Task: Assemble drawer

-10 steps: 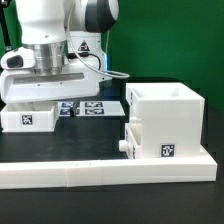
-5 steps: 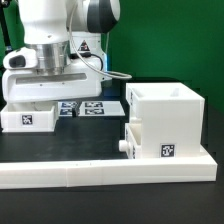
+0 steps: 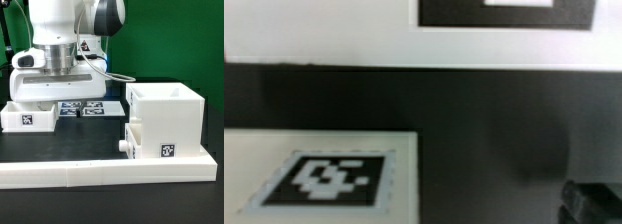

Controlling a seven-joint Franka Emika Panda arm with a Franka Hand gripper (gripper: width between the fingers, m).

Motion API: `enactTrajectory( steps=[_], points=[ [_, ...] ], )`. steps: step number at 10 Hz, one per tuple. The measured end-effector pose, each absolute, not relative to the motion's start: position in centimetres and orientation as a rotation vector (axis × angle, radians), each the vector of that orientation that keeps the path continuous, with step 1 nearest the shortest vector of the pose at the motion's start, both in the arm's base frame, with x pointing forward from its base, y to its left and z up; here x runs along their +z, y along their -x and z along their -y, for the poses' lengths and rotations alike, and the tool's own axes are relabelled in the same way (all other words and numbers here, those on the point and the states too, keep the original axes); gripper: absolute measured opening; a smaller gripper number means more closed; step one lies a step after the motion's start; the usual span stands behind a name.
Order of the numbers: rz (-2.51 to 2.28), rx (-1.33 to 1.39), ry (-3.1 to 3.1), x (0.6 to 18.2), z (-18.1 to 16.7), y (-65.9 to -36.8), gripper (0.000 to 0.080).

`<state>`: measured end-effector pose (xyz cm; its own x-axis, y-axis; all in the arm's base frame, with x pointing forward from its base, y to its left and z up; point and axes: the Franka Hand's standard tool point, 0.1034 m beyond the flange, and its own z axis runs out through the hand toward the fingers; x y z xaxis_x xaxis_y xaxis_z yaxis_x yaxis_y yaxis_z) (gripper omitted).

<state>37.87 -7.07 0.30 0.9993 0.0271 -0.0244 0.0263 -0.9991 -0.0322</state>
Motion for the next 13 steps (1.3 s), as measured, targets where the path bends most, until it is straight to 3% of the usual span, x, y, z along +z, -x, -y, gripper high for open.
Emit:
enactTrajectory(
  steps=[1,2,4,5,6,13],
  points=[
    [0.052,0.028,3.112,0.36,7.16,-37.99,0.0513],
    [0.053,0.028,3.112,0.36,7.15,-37.99,0.0513],
    [0.054,0.028,3.112,0.36,7.15,-38.01,0.0232],
    [0.054,0.028,3.112,0.36,7.15,-38.01,0.0232],
    [0.055,0.027,3.112,0.37,7.15,-38.03,0.0066],
    [0.075,0.050,3.104,0.54,6.81,-38.08,0.0041]
  ],
)
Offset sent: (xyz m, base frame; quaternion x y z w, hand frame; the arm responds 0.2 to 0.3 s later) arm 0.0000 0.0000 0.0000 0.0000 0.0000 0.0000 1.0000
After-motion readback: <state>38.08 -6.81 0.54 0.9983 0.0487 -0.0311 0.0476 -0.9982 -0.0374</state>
